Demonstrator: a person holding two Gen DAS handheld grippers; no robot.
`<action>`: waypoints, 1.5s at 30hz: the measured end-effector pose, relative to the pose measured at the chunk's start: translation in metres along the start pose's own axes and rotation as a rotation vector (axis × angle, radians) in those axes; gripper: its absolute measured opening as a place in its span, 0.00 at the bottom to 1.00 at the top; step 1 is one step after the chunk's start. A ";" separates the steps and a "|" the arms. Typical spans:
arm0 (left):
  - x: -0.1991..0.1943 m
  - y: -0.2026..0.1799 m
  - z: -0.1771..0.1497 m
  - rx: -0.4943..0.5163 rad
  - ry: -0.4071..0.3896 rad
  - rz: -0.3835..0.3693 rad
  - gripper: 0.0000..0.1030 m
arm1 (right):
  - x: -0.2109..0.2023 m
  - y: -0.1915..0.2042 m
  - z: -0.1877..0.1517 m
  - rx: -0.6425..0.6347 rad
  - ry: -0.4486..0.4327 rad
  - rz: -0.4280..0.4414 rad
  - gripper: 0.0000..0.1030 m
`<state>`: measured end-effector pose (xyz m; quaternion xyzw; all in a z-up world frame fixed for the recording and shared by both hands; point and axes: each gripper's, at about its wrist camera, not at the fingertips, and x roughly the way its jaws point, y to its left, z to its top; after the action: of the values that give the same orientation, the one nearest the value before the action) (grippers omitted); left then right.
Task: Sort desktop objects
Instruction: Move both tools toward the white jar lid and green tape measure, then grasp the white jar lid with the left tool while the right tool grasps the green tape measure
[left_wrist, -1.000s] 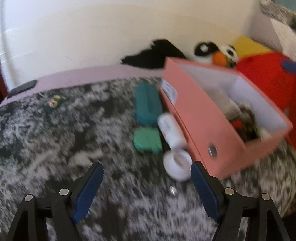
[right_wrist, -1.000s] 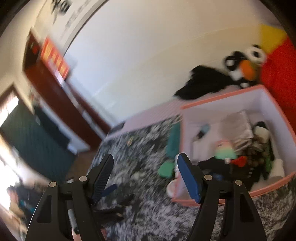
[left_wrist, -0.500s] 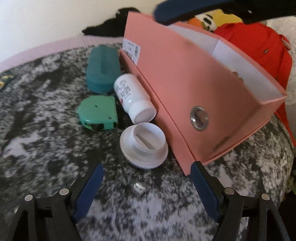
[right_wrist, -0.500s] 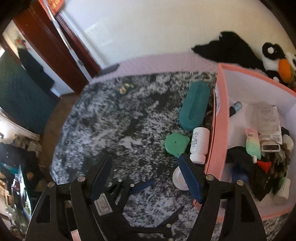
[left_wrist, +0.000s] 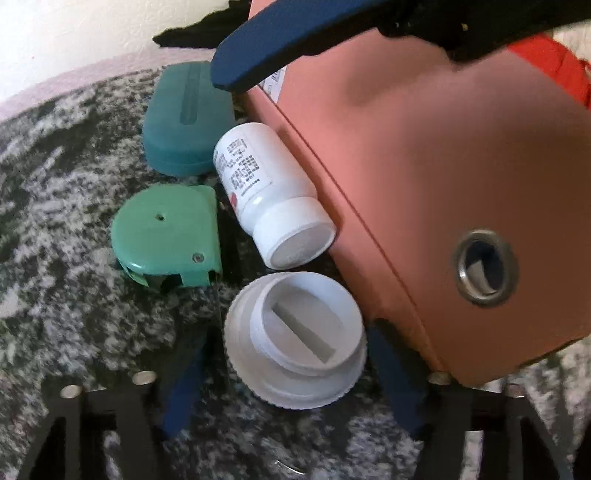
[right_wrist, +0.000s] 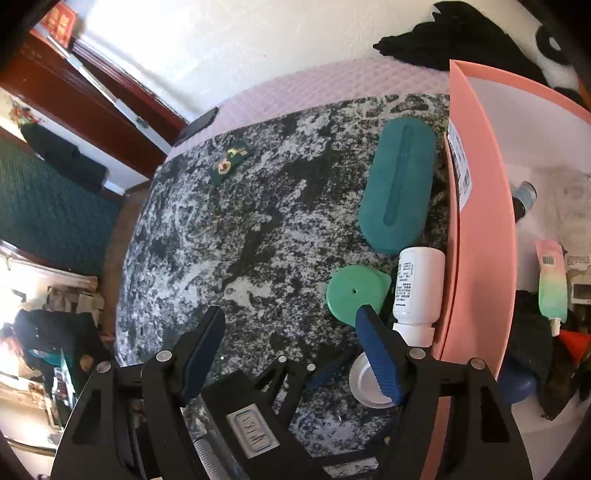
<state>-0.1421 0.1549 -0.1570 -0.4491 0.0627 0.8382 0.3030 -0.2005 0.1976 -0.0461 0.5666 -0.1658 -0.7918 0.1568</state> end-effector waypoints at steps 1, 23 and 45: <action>-0.003 0.001 -0.001 -0.001 -0.001 0.017 0.46 | 0.000 0.001 0.001 -0.010 0.005 -0.011 0.74; -0.085 0.073 -0.070 -0.127 -0.024 -0.058 0.15 | 0.095 0.023 -0.023 -0.004 0.236 -0.116 0.74; -0.065 0.040 -0.048 -0.131 -0.119 0.045 0.67 | 0.093 0.003 -0.024 0.092 0.149 -0.004 0.56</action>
<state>-0.1038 0.0753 -0.1404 -0.4158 -0.0002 0.8722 0.2575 -0.2062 0.1517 -0.1309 0.6308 -0.1888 -0.7394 0.1409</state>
